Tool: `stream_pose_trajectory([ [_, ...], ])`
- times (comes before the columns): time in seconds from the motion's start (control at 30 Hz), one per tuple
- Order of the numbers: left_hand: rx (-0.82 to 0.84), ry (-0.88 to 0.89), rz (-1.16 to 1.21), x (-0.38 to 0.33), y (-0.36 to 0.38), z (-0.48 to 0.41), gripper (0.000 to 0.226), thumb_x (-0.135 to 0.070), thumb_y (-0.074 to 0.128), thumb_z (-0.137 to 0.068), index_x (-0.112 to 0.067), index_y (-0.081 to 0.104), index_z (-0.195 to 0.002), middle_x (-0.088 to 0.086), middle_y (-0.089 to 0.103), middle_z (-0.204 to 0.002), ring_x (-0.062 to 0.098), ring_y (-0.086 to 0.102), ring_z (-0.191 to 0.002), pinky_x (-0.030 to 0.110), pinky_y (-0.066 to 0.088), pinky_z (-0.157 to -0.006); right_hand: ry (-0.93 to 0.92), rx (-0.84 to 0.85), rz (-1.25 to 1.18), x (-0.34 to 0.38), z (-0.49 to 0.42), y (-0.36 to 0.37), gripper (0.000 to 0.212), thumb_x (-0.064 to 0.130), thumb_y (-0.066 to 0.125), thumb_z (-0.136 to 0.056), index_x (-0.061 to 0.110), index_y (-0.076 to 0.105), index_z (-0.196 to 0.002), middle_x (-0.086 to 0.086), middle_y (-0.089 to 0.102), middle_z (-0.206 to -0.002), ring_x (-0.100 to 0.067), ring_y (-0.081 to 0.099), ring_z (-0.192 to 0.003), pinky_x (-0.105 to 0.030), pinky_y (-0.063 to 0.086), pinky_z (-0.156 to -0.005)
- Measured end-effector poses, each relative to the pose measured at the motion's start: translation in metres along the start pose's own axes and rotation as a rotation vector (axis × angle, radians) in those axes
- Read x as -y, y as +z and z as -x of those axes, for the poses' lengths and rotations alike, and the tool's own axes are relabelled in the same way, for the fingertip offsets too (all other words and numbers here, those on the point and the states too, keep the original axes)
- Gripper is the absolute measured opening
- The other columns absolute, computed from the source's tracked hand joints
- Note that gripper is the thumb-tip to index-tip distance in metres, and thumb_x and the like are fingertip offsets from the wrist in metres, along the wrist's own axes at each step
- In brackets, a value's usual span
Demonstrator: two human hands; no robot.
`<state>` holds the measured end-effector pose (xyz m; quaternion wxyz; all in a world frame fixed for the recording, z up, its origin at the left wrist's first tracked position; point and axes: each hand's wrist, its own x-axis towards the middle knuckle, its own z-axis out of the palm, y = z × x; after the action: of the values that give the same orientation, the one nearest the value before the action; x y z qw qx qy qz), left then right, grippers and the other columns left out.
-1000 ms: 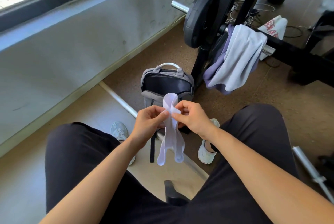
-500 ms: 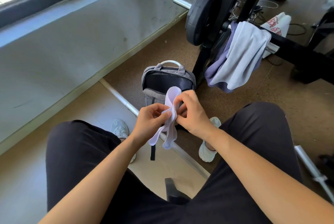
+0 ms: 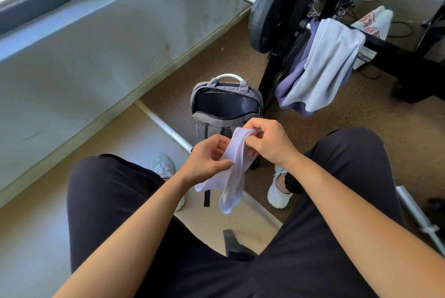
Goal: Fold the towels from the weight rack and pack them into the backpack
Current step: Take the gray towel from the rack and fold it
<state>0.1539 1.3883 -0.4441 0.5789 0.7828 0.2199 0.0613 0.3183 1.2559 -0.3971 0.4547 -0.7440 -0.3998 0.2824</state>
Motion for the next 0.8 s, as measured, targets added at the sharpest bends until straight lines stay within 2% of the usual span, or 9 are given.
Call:
stream_pose_trajectory([
  [0.1, 0.044, -0.018, -0.231, 0.008, 0.009, -0.002, 0.023, -0.037, 0.071, -0.073, -0.037, 0.059, -0.093, -0.01, 0.062, -0.086, 0.011, 0.06, -0.08, 0.032, 0.05, -0.07, 0.0, -0.053, -0.036, 0.001, 0.0, -0.01, 0.01, 0.001, 0.06, -0.085, 0.008, 0.068, -0.084, 0.002, 0.065, -0.062, -0.021, 0.065, -0.051, -0.032, 0.052, -0.049],
  [0.17, 0.055, -0.049, -0.296, 0.013, 0.015, -0.004, 0.026, -0.044, 0.069, -0.072, -0.034, 0.06, -0.094, -0.007, 0.061, -0.086, 0.013, 0.058, -0.08, 0.037, 0.049, -0.07, -0.007, -0.096, -0.046, 0.002, 0.001, -0.014, 0.008, 0.001, 0.06, -0.086, 0.005, 0.067, -0.085, -0.001, 0.065, -0.062, -0.019, 0.064, -0.051, -0.029, 0.051, -0.049],
  [0.23, 0.077, -0.088, -0.271, 0.015, 0.019, -0.005, 0.047, -0.054, 0.066, -0.072, -0.028, 0.063, -0.111, -0.002, 0.066, -0.099, 0.019, 0.062, -0.092, 0.043, 0.054, -0.079, -0.009, -0.146, -0.046, 0.003, 0.002, -0.017, 0.007, 0.002, 0.06, -0.088, 0.005, 0.065, -0.084, -0.002, 0.064, -0.063, -0.016, 0.063, -0.051, -0.026, 0.05, -0.048],
  [0.33, 0.053, -0.101, -0.106, 0.009, 0.028, -0.005, 0.075, -0.065, 0.068, -0.073, -0.027, 0.054, -0.136, -0.004, 0.064, -0.123, 0.016, 0.062, -0.111, 0.029, 0.054, -0.092, -0.025, -0.221, -0.016, 0.002, 0.004, -0.019, 0.006, 0.005, 0.061, -0.089, 0.005, 0.065, -0.084, -0.007, 0.066, -0.066, -0.018, 0.064, -0.052, -0.026, 0.052, -0.049],
  [0.4, 0.012, -0.083, -0.089, 0.005, 0.038, -0.006, 0.082, -0.065, 0.071, -0.074, -0.029, 0.048, -0.143, -0.007, 0.061, -0.131, 0.014, 0.06, -0.115, 0.031, 0.054, -0.097, -0.042, -0.276, 0.013, 0.002, 0.005, -0.02, 0.006, 0.006, 0.062, -0.088, 0.006, 0.065, -0.083, -0.008, 0.066, -0.066, -0.018, 0.063, -0.055, -0.023, 0.053, -0.05],
  [0.57, -0.138, -0.051, -0.149, 0.005, 0.068, -0.012, 0.096, -0.08, 0.066, -0.072, -0.037, 0.034, -0.151, -0.009, 0.053, -0.145, 0.014, 0.055, -0.125, 0.041, 0.053, -0.104, -0.127, -0.386, 0.174, 0.006, 0.005, -0.019, 0.006, 0.017, 0.07, -0.087, 0.021, 0.066, -0.087, 0.006, 0.064, -0.078, -0.005, 0.061, -0.071, -0.003, 0.045, -0.061],
  [0.63, -0.176, -0.025, -0.154, 0.005, 0.073, -0.013, 0.096, -0.08, 0.066, -0.073, -0.041, 0.028, -0.152, -0.009, 0.05, -0.15, 0.015, 0.053, -0.13, 0.043, 0.052, -0.105, -0.141, -0.4, 0.211, 0.006, 0.005, -0.02, 0.005, 0.019, 0.072, -0.086, 0.018, 0.069, -0.089, 0.01, 0.06, -0.079, -0.001, 0.058, -0.073, -0.001, 0.043, -0.065],
  [0.73, -0.224, -0.015, -0.154, 0.007, 0.073, -0.014, 0.087, -0.072, 0.07, -0.077, -0.041, 0.029, -0.148, -0.008, 0.054, -0.142, 0.014, 0.057, -0.124, 0.044, 0.056, -0.099, -0.138, -0.398, 0.21, 0.007, 0.004, -0.024, 0.009, 0.021, 0.075, -0.085, 0.019, 0.069, -0.091, 0.013, 0.058, -0.079, 0.003, 0.058, -0.076, -0.003, 0.044, -0.065],
  [0.8, -0.232, -0.032, -0.172, 0.009, 0.07, -0.014, 0.082, -0.072, 0.068, -0.079, -0.04, 0.032, -0.145, -0.009, 0.056, -0.138, 0.013, 0.057, -0.121, 0.044, 0.057, -0.098, -0.145, -0.389, 0.194, 0.007, 0.003, -0.026, 0.012, 0.024, 0.077, -0.084, 0.021, 0.067, -0.089, 0.009, 0.061, -0.08, -0.001, 0.061, -0.078, -0.006, 0.046, -0.065],
])
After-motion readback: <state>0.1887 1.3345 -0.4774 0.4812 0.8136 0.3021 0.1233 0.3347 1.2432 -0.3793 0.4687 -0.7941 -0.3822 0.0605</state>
